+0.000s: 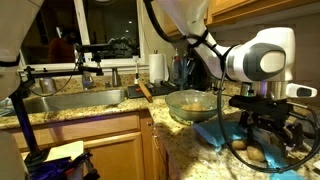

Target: Pick a potato from the bag and place it in the glass basin

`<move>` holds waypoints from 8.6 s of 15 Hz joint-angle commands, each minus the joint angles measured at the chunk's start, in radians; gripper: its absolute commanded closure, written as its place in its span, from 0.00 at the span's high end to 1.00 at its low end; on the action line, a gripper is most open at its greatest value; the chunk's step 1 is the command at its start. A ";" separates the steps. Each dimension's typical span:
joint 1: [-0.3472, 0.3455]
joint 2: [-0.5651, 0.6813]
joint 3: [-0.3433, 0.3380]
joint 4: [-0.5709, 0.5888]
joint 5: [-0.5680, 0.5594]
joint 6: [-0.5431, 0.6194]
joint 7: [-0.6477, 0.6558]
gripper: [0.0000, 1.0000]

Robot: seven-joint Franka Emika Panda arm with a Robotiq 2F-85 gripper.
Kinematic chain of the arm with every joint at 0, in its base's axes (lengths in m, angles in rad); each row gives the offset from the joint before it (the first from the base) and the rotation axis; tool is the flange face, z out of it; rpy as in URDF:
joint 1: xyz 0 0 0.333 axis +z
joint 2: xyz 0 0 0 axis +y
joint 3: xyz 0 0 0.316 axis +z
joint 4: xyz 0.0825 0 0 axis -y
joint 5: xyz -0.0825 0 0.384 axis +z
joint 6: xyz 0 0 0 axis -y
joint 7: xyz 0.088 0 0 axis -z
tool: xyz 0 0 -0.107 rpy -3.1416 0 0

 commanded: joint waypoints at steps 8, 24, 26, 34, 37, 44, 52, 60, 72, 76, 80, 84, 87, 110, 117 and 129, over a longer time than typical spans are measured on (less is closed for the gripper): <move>0.017 -0.031 -0.017 -0.003 -0.006 -0.108 0.104 0.95; 0.014 -0.013 -0.010 0.015 0.006 -0.107 0.122 0.70; 0.013 -0.010 -0.010 0.016 0.006 -0.109 0.121 0.76; 0.014 -0.005 -0.013 0.020 0.003 -0.122 0.121 0.53; 0.014 -0.008 -0.008 0.015 0.004 -0.118 0.117 0.34; 0.017 -0.016 -0.006 0.022 -0.001 -0.120 0.113 0.08; 0.018 0.002 -0.007 0.039 -0.001 -0.157 0.117 0.69; 0.024 -0.002 -0.014 0.038 -0.008 -0.186 0.126 1.00; 0.014 0.010 -0.019 0.030 -0.012 -0.117 0.122 1.00; 0.013 0.021 -0.022 0.031 -0.016 -0.090 0.118 1.00; 0.007 0.034 -0.025 0.037 -0.011 -0.071 0.116 1.00; 0.007 0.037 -0.025 0.036 -0.011 -0.066 0.116 1.00; 0.007 0.036 -0.025 0.034 -0.011 -0.065 0.113 1.00; -0.054 0.030 0.030 0.047 0.082 -0.131 0.015 1.00; -0.095 0.018 0.045 0.044 0.169 -0.136 -0.056 1.00; -0.090 0.022 0.049 0.048 0.171 -0.132 -0.070 0.84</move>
